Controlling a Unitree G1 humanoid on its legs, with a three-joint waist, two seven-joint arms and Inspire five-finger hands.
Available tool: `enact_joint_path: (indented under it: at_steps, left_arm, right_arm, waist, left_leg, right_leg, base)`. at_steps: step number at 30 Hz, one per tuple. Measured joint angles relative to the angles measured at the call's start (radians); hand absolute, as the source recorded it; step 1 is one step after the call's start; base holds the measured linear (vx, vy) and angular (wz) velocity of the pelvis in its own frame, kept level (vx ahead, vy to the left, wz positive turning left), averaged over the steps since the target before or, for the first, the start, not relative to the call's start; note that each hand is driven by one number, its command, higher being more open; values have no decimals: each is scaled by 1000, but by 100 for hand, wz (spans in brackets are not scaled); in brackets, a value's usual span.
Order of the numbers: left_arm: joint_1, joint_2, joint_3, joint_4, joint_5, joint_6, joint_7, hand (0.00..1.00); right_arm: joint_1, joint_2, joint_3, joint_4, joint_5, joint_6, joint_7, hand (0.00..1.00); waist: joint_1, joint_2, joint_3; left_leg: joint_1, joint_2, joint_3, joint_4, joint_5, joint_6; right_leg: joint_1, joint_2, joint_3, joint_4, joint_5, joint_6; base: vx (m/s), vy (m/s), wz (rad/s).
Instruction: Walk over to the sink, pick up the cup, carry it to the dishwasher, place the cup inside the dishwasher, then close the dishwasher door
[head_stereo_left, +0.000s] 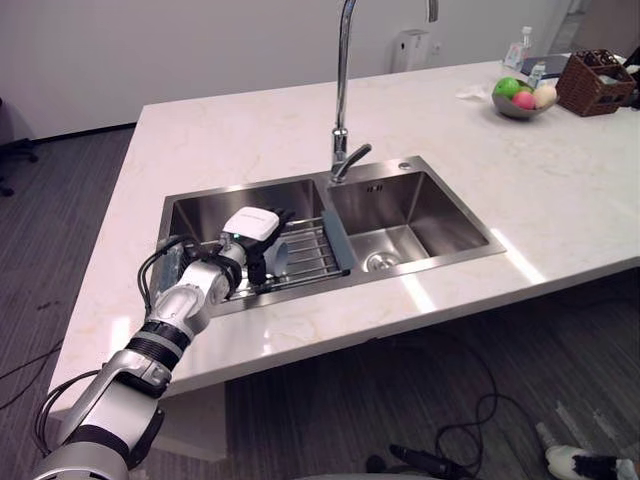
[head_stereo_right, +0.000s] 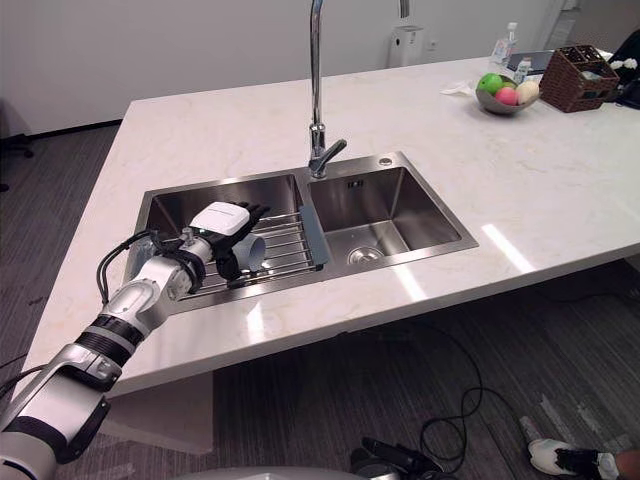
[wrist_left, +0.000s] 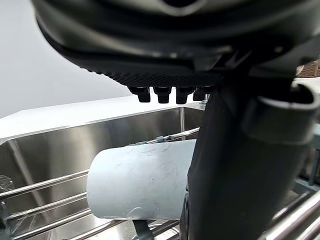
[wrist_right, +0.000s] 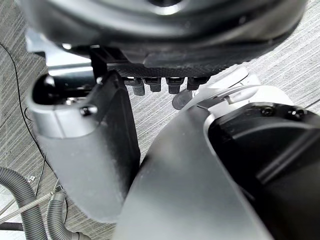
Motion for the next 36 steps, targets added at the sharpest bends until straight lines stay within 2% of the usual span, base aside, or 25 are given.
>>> enact_joint_path:
  at_steps: [6,7,17,21,26,30,36]
  left_arm:
    - [2,-8,2,79,38,42,3,100]
    - [6,-14,14,83,38,43,4,0]
    - [29,-52,47,126,172,41,82,0]
    - [30,-51,61,158,159,34,125,0]
    - [37,-49,64,158,118,-6,179,0]
    - [56,-48,86,152,34,-48,228,0]
    - [160,-48,176,30,-217,-83,266,0]
  right_arm:
    - [0,2,0,-14,-10,0,3,100]
    - [0,3,0,-15,-11,0,3,100]
    - [1,2,4,-22,-16,-1,2,100]
    - [4,0,19,-33,-16,-1,-4,100]
    - [6,0,19,-36,-16,-1,-6,100]
    - [8,-2,19,-36,-16,-1,-7,100]
    - [16,-3,19,-41,-12,-3,-10,100]
  waist:
    - [-8,2,2]
    - [-8,2,2]
    - [-14,4,1]
    - [-18,4,1]
    - [-12,5,2]
    - [0,6,2]
    - [14,6,2]
  left_leg:
    - [-4,3,24,3,-9,-3]
    - [-4,4,25,3,-10,-4]
    - [-5,7,27,12,-12,-6]
    - [-5,7,28,13,-12,-6]
    - [-9,7,22,11,-12,-6]
    - [-11,7,14,12,-12,-5]
    - [-22,8,-19,24,-10,-3]
  right_leg:
    - [-15,3,21,0,1,0]
    - [-16,4,22,0,1,0]
    - [-17,3,23,6,0,-2]
    - [-18,4,24,8,0,-2]
    - [-19,3,16,7,0,-2]
    - [-16,2,8,7,0,-2]
    - [-13,-3,-24,26,-12,-5]
  base:
    - [-25,-30,-12]
    - [2,-22,-3]
    - [-53,-40,-1]
    - [-55,-42,0]
    - [-22,-31,3]
    - [-19,-21,5]
    - [-37,-23,15]
